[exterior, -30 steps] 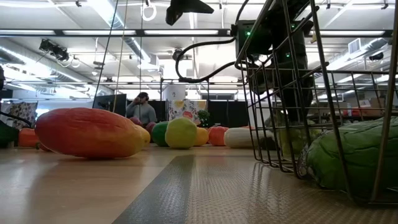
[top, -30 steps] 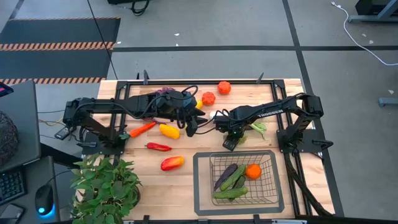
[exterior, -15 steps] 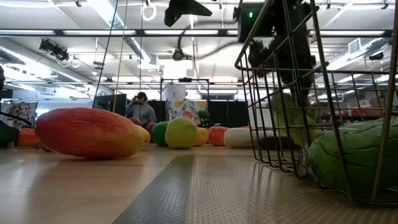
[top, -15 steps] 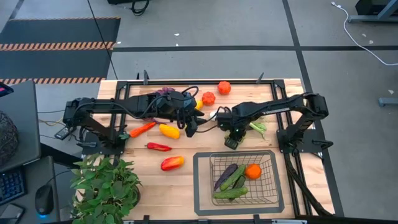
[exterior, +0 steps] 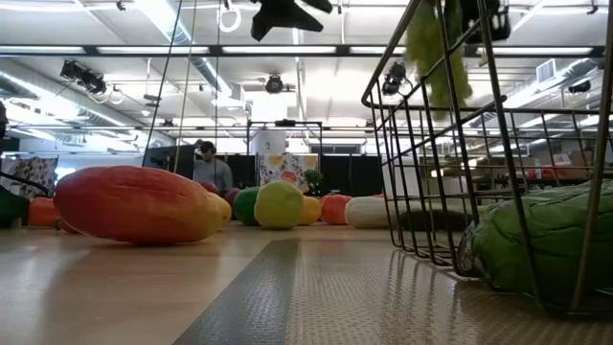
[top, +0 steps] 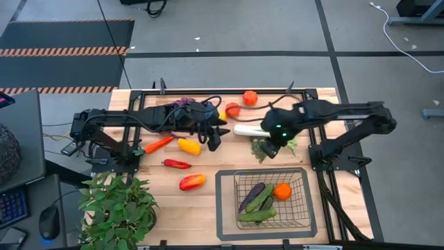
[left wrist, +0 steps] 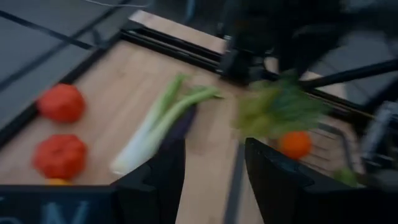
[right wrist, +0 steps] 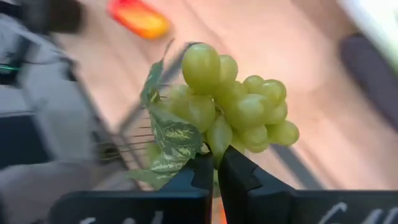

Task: Build produce basket
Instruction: Put the grapes into the wire basket, then put the orange mango into the wire basket

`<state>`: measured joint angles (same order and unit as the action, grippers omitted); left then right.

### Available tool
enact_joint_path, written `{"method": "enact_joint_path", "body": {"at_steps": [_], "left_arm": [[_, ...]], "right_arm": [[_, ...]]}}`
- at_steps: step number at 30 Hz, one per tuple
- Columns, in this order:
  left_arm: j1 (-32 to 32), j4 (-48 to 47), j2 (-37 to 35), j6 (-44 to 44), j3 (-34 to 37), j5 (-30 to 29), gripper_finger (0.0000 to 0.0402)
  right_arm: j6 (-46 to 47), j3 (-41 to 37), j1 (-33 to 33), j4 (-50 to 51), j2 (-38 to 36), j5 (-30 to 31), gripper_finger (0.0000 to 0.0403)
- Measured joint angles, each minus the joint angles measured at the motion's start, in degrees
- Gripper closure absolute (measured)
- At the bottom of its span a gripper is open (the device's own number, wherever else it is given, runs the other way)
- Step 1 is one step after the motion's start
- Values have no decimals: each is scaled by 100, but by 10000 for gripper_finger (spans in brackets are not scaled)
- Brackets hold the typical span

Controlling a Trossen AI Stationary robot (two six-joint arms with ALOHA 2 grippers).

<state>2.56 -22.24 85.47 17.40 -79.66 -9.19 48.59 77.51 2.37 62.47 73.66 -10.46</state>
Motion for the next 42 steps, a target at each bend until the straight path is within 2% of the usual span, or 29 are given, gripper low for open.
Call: {"method": "enact_joint_path", "body": {"at_steps": [5, 10, 19, 28, 31, 35, 38, 42], "left_arm": [[142, -91, 0, 160, 2, -165, 228], [215, -221, 0, 405, 2, -169, 228], [122, -742, 0, 997, 2, -130, 228], [-389, -2158, 0, 1660, 2, 579, 220], [-656, -2879, 3, 1867, 2, 690, 214], [-995, -3676, 118, 2340, 11, 831, 199], [-1228, -3685, 197, 2720, 57, 1138, 183], [-1591, -3840, 461, 2720, 70, 1156, 165]], "right_arm": [[685, 23, 613, -196, -389, -27, 390], [1101, 23, 1404, -370, -512, -312, 388], [2104, 23, 2698, -343, -395, -7, 386], [2406, -109, 3200, 93, -173, 365, 367], [2323, -122, 3211, 190, -128, 402, 343], [2105, -122, 3214, 203, -105, 575, 284], [1873, -122, 3225, 234, -78, 794, 233], [1719, -122, 3239, 350, -42, 1113, 173]]}}
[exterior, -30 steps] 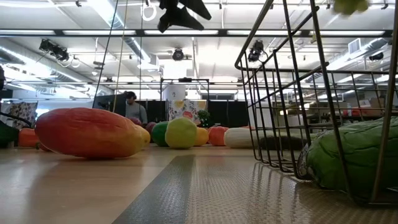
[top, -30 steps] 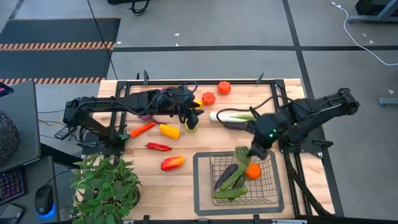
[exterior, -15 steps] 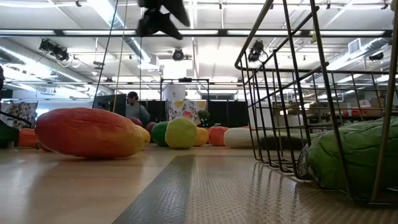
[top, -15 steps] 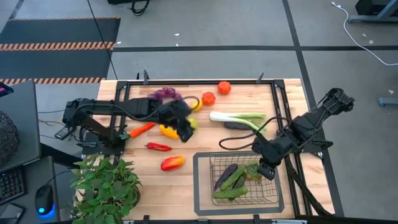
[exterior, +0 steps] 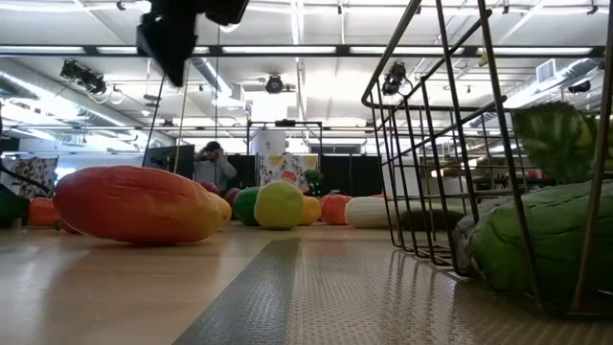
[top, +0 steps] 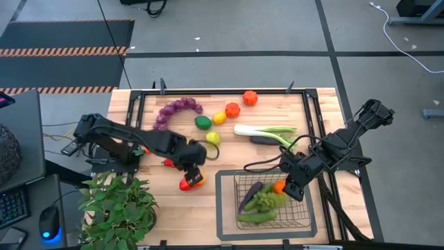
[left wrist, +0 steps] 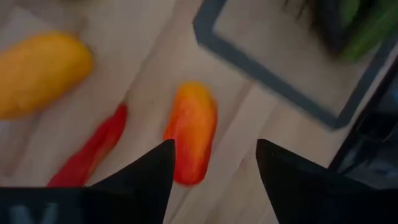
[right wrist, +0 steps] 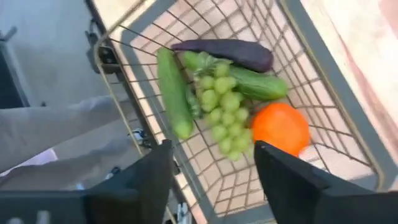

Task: Build produce basket
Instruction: Put the orange mango into the wire basket

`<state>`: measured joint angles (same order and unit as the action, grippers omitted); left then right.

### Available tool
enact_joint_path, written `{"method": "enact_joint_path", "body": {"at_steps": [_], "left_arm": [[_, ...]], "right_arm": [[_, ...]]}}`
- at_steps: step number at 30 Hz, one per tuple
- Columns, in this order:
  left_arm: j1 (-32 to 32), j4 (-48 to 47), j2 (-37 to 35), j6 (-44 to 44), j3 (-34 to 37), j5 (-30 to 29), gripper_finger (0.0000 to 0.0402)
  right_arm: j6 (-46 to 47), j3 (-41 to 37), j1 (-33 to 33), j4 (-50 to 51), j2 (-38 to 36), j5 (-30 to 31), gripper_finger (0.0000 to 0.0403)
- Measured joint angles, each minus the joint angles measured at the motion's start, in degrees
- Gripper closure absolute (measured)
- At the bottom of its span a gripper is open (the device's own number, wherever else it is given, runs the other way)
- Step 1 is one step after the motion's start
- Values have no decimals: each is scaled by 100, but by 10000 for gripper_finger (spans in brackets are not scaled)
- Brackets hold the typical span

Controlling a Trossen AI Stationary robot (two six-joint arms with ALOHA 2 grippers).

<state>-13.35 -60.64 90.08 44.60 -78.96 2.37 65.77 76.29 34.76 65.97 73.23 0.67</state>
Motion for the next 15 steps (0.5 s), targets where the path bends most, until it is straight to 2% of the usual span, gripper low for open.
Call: {"method": "enact_joint_path", "body": {"at_steps": [6, 12, 15], "left_arm": [[-322, -4, 578, -206, 0, -4, 151], [-484, -97, 1094, -385, 0, -144, 153], [-581, -69, 1269, -581, 0, -252, 152]], "right_arm": [[475, 0, 231, -34, -9, 86, 124], [807, 0, 665, -21, -10, 704, 121], [990, 0, 879, -13, -11, 794, 121]]}}
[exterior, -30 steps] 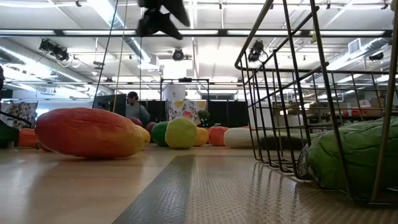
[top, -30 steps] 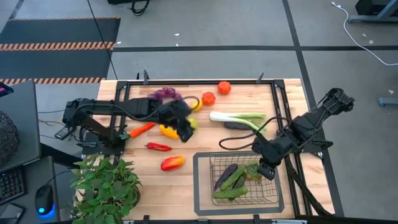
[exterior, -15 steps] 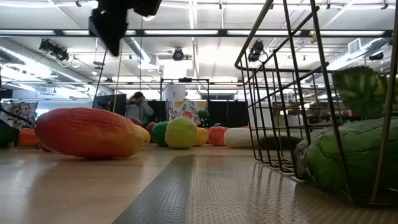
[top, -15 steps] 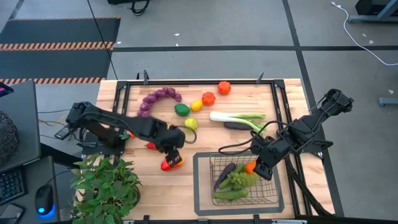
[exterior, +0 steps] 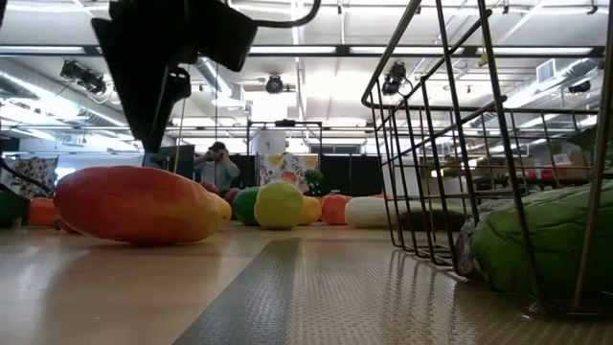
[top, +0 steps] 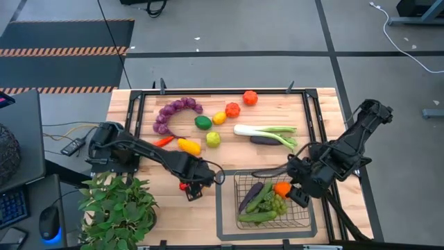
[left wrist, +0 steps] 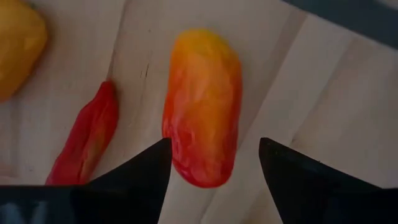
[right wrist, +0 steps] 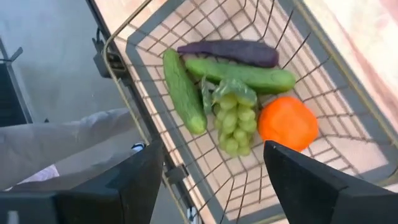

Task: Build produce basket
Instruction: Put the orange mango into the wire basket

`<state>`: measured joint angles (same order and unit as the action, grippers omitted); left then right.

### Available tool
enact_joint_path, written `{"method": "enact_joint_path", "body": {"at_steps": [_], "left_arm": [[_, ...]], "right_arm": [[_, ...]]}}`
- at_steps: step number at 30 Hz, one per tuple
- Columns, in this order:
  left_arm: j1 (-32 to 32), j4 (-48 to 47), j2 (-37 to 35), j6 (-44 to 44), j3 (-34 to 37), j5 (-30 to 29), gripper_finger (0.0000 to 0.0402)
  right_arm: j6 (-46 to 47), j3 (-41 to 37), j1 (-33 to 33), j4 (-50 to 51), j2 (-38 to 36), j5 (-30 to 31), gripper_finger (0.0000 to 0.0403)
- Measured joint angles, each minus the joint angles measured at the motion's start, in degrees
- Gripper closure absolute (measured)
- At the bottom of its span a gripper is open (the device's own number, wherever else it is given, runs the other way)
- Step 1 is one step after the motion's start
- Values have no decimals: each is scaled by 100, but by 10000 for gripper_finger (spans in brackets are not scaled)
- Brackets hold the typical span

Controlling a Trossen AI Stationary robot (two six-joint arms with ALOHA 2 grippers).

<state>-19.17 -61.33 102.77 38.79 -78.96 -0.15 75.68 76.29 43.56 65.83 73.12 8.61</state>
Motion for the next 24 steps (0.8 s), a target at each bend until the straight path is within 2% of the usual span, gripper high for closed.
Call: {"method": "enact_joint_path", "body": {"at_steps": [6, 13, 24], "left_arm": [[-153, 54, 243, -200, 0, -279, 135], [-124, 71, 722, -237, -2, -325, 111], [-88, 20, 1005, -259, -29, -328, 111]], "right_arm": [[357, 0, 355, 320, 0, 95, 121], [615, 0, 471, 556, 0, 192, 121], [688, 0, 468, 659, 0, 246, 121]]}}
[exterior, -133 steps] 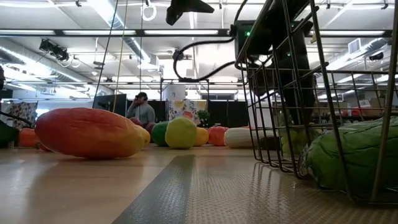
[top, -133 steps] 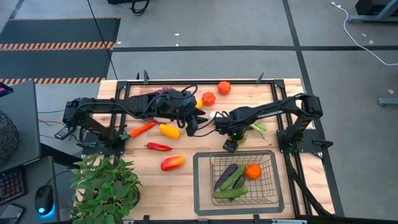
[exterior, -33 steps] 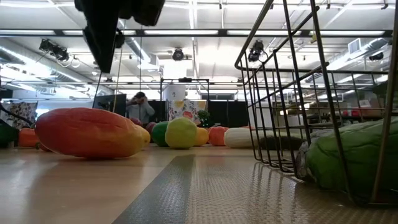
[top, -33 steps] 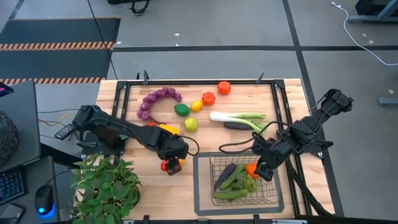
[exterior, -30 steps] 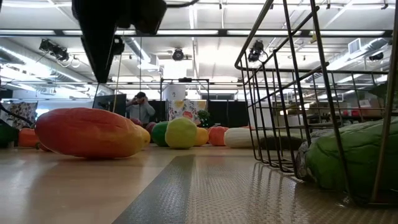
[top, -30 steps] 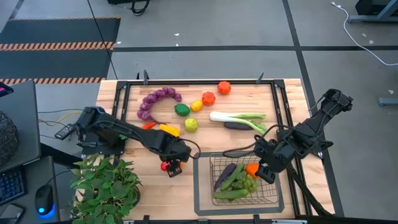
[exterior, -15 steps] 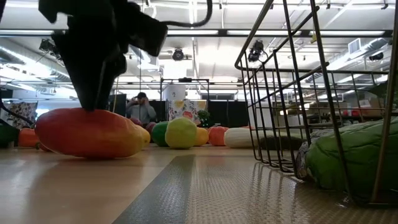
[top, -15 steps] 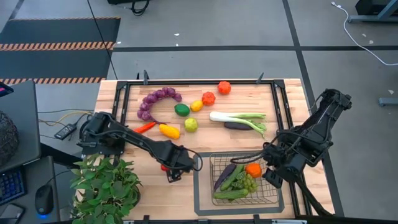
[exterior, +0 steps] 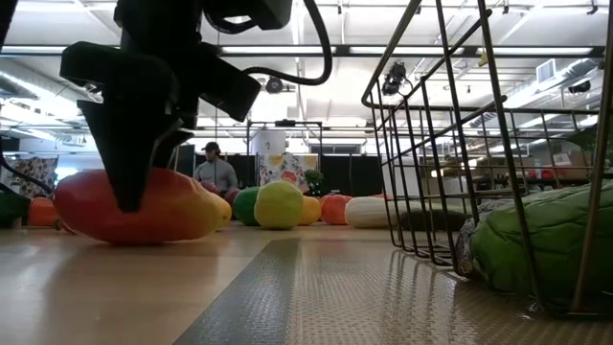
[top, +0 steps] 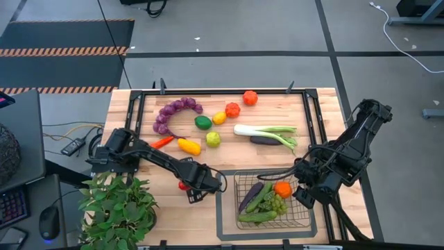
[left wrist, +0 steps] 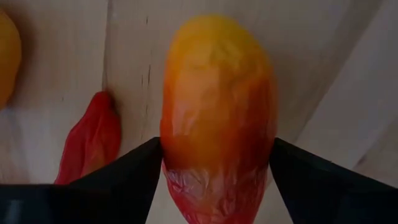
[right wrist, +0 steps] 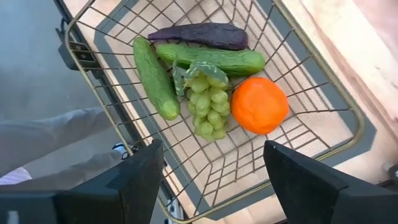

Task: Build produce basket
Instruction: Put the orange mango into the wire basket

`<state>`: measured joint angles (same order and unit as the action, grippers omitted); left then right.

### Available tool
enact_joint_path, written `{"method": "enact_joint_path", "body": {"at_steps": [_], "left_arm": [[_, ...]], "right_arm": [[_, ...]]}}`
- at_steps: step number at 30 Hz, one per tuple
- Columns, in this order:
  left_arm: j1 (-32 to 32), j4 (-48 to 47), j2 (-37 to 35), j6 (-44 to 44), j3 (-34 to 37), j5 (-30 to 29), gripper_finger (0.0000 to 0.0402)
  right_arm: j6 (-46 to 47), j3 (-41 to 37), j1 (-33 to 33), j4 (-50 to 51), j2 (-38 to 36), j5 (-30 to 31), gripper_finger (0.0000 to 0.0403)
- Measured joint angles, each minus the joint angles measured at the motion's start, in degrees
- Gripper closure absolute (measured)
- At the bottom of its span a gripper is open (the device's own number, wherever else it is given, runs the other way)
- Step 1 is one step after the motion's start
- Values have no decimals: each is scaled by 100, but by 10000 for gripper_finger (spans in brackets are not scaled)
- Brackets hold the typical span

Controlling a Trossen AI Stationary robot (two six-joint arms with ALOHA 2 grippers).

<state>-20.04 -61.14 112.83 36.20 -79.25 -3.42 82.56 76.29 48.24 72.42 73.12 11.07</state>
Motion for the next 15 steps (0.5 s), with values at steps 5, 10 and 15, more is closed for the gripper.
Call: {"method": "enact_joint_path", "body": {"at_steps": [5, 10, 15], "left_arm": [[78, -209, -13, 2, -226, 69, 130], [201, -314, -108, 15, -575, 90, 149], [341, -735, -108, 11, -1260, 126, 150]], "right_arm": [[-6, 0, -101, 168, 0, 11, 121], [-12, 0, -161, 315, 0, -25, 121], [-15, 0, -161, 512, -9, -146, 121]]}}
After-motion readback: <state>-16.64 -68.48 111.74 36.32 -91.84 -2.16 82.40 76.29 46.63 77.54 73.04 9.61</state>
